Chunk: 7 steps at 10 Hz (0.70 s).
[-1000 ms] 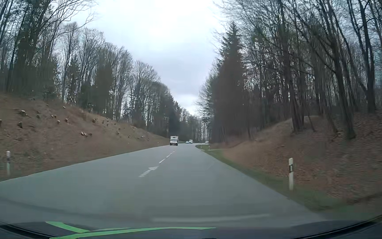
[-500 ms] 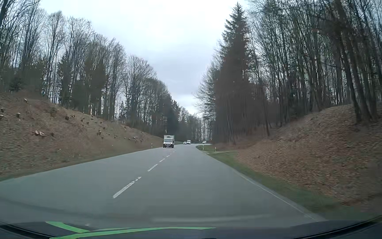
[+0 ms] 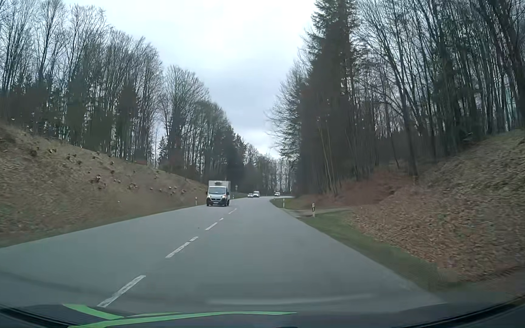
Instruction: Follow the waypoints while adhering to traffic rules and regulations
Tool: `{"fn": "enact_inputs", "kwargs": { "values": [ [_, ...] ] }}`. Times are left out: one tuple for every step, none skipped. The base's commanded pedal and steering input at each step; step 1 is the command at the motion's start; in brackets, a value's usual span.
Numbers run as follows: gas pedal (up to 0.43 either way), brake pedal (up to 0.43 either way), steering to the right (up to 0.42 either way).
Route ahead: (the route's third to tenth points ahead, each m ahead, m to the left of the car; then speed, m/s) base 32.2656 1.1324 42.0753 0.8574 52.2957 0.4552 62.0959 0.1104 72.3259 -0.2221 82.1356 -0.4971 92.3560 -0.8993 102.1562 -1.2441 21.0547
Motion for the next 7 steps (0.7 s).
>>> {"fn": "enact_inputs", "kwargs": {
  "values": [
    [0.11, 0.0, 0.001],
    [0.11, 0.0, 0.001],
    [0.11, 0.0, 0.001],
    [0.11, 0.0, 0.001],
    [0.11, 0.0, 0.0],
    [0.11, 0.0, 0.0],
    [0.11, 0.0, 0.0]
  ]
}}
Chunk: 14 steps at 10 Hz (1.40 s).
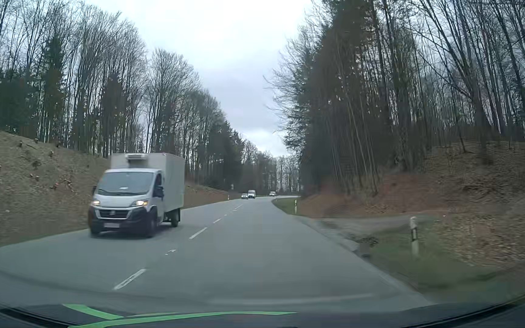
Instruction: Follow the waypoints while adhering to traffic rules and regulations
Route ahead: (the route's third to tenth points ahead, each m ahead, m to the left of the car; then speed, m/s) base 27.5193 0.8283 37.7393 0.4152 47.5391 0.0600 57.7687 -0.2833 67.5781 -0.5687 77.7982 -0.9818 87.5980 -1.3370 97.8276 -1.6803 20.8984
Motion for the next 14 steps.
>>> {"fn": "enact_inputs", "kwargs": {
  "values": [
    [0.11, 0.0, -0.001],
    [0.11, 0.0, -0.001],
    [0.11, 0.0, -0.001],
    [0.11, 0.0, -0.001],
    [0.11, 0.0, -0.001],
    [0.11, 0.0, -0.001],
    [0.11, 0.0, -0.001],
    [0.11, 0.0, -0.001],
    [0.11, 0.0, -0.001],
    [0.11, 0.0, 0.0],
    [0.11, 0.0, -0.001],
    [0.11, 0.0, 0.0],
    [0.11, 0.0, 0.0],
    [0.11, 0.0, 0.0]
  ]
}}
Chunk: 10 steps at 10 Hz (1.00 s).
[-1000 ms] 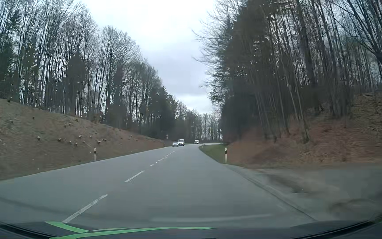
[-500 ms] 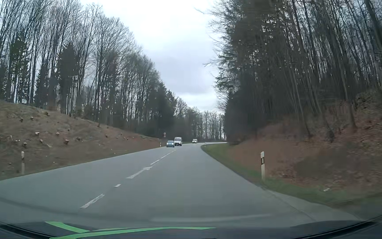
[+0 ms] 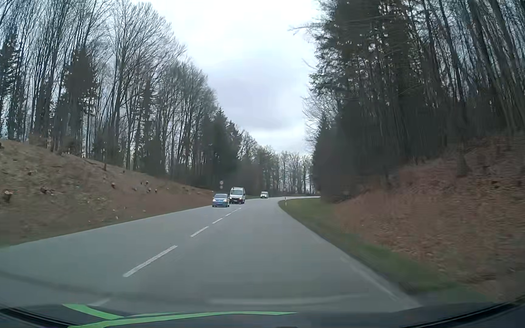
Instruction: Follow the waypoints while adhering to traffic rules and regulations
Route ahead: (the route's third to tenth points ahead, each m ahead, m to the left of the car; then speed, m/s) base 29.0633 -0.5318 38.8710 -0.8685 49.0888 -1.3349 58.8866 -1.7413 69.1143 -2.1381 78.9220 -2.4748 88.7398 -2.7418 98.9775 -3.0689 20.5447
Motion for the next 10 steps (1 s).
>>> {"fn": "enact_inputs", "kwargs": {
  "values": [
    [0.11, 0.0, 0.0],
    [0.11, 0.0, 0.0],
    [0.11, 0.0, 0.0],
    [0.11, 0.0, 0.001],
    [0.11, 0.0, 0.001],
    [0.11, 0.0, 0.001],
    [0.11, 0.0, 0.001],
    [0.11, 0.0, 0.002],
    [0.11, 0.0, 0.003],
    [0.11, 0.0, 0.004]
  ]
}}
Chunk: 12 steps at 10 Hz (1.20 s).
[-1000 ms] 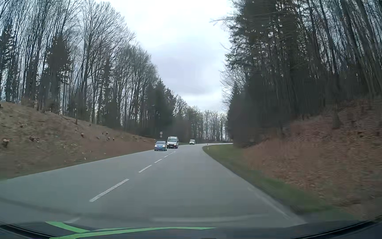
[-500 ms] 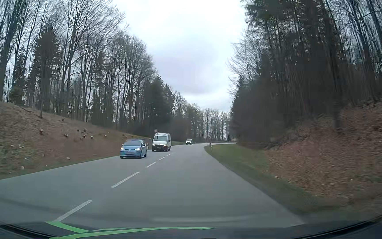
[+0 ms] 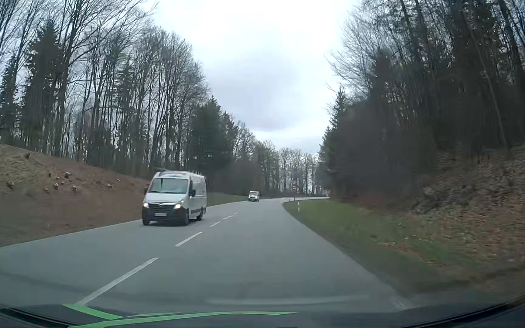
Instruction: Follow the waypoints while adhering to traffic rules and regulations
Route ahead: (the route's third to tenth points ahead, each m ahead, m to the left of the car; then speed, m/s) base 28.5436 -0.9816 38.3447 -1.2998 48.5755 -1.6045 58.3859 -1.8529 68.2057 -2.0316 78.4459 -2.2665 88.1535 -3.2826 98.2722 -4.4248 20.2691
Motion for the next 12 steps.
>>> {"fn": "enact_inputs", "kwargs": {
  "values": [
    [0.118, 0.0, 0.004],
    [0.118, 0.0, 0.004],
    [0.13, 0.0, 0.004],
    [0.13, 0.0, 0.004],
    [0.13, 0.0, 0.004],
    [0.13, 0.0, 0.004],
    [0.13, 0.0, 0.004],
    [0.138, 0.0, 0.004],
    [0.138, 0.0, 0.004],
    [0.138, 0.0, 0.004],
    [0.138, 0.0, 0.005],
    [0.138, 0.0, 0.005]
  ]
}}
